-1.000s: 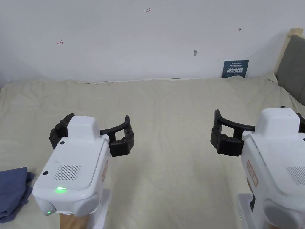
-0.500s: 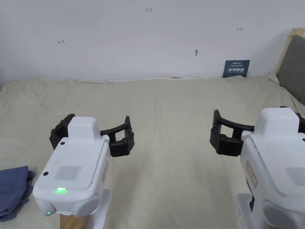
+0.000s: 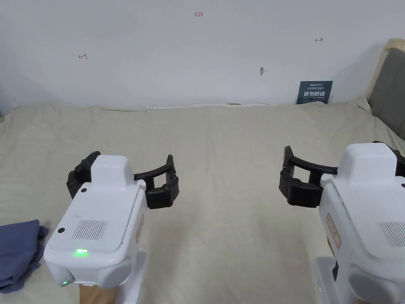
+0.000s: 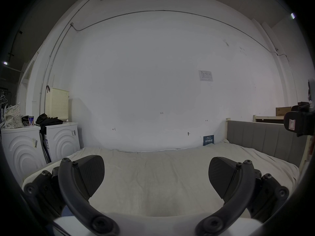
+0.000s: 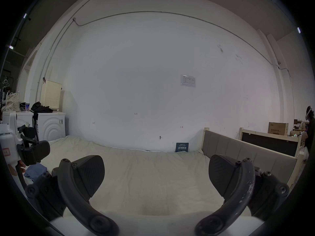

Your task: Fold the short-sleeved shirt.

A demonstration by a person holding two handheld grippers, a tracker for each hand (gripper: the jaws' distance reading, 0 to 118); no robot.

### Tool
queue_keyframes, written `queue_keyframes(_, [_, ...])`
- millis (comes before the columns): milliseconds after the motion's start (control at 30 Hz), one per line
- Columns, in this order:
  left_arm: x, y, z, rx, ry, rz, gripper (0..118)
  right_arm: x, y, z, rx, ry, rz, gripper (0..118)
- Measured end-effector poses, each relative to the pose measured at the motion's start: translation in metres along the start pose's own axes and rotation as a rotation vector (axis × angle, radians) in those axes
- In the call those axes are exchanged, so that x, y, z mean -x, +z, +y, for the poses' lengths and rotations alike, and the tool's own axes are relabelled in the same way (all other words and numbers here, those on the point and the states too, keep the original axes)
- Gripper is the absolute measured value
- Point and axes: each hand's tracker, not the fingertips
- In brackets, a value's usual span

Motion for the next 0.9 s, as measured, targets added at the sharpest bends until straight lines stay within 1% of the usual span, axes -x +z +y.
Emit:
queue_keyframes(233, [0.000, 0.001, 0.000, 0.002, 0.000, -0.002, 118, 0.000, -0.001, 0.002, 0.025, -0.005, -0.007, 118])
queue_keyframes(267, [0.000, 0.001, 0.001, 0.004, 0.001, -0.005, 118, 0.001, -0.002, 0.003, 0.042, -0.020, -0.024, 118])
queue_keyframes(333, [0.000, 0.001, 0.002, 0.005, 0.002, -0.009, 118, 0.001, -0.005, 0.004, 0.104, -0.081, -0.049, 118])
queue_keyframes(367, [0.001, 0.001, 0.002, 0.003, 0.002, -0.009, 118, -0.001, -0.007, 0.006, 0.150, -0.122, -0.050, 118])
queue_keyframes(467, [0.002, 0.002, 0.004, 0.000, 0.002, -0.011, 118, -0.006, -0.012, 0.012, 0.280, -0.212, -0.026, 118])
queue_keyframes(533, [0.002, 0.002, 0.006, -0.002, 0.004, -0.011, 118, -0.007, -0.014, 0.017, 0.355, -0.229, -0.019, 118])
queue_keyframes(600, [0.003, 0.002, 0.007, -0.002, 0.009, -0.013, 118, -0.011, -0.017, 0.015, 0.388, -0.245, -0.015, 118])
queue_keyframes(667, [0.004, 0.001, 0.008, -0.004, 0.014, -0.013, 118, -0.010, -0.017, 0.018, 0.425, -0.272, -0.064, 118])
queue_keyframes(700, [0.004, 0.001, 0.008, -0.006, 0.016, -0.012, 118, -0.009, -0.018, 0.019, 0.445, -0.275, -0.079, 118])
queue_keyframes(767, [0.005, 0.001, 0.008, -0.007, 0.016, -0.010, 118, -0.008, -0.017, 0.024, 0.482, -0.258, -0.075, 118])
queue_keyframes(900, [0.006, 0.001, 0.008, -0.007, 0.013, -0.009, 118, -0.006, -0.017, 0.024, 0.482, -0.259, -0.058, 118])
